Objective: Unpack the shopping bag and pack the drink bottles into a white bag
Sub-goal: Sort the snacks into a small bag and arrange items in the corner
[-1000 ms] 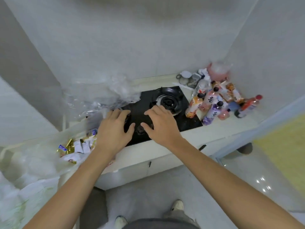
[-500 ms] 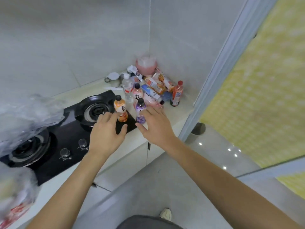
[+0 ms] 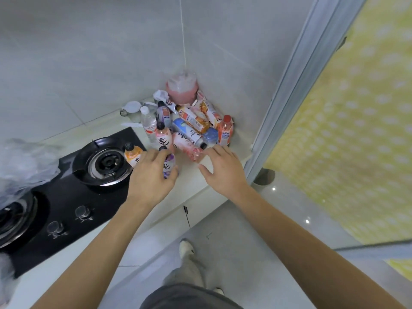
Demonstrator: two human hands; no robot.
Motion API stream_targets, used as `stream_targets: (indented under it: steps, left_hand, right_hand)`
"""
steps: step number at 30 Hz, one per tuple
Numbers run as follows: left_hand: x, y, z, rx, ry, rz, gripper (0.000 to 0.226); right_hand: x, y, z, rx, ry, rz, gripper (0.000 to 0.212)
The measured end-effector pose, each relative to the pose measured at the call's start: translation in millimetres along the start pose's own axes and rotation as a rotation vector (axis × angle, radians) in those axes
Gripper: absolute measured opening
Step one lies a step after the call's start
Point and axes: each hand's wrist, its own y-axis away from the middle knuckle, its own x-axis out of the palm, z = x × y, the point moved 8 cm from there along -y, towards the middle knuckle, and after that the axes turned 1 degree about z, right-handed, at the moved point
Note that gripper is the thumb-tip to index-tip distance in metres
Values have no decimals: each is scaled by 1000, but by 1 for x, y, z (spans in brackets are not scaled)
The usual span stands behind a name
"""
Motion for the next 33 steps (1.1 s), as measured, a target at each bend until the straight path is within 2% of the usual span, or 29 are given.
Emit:
stream_targets:
  steps: [3, 9, 13, 16, 20, 27, 30, 33]
  left_hand:
    - [21, -31, 0, 7, 27, 10, 33]
    - [74, -115, 9, -28, 88, 68, 46]
    - [94, -171, 22, -60, 109, 82, 42]
    - [101, -207, 32, -48, 121, 85, 39]
    - [112, -242, 47, -87, 111, 121, 44]
    - [134, -287, 55, -170, 123, 142, 42]
    - [146, -308, 64, -239, 153, 150, 44]
    - [163, -334, 84, -341, 167, 186, 49]
  right_hand:
    - [8, -27, -21, 4, -3, 14, 38]
    - [19, -96, -63, -7, -37, -25, 25]
    - [20, -161, -88, 39, 3, 11, 41]
    - [20, -213, -107, 32, 80, 60, 44]
    - [19, -272, -140, 48, 67, 48, 33]
    - [78, -339, -166, -79, 77, 326, 25]
    - [102, -356, -162, -118, 40, 417, 34]
    - [128, -382, -159, -148, 47, 462, 33]
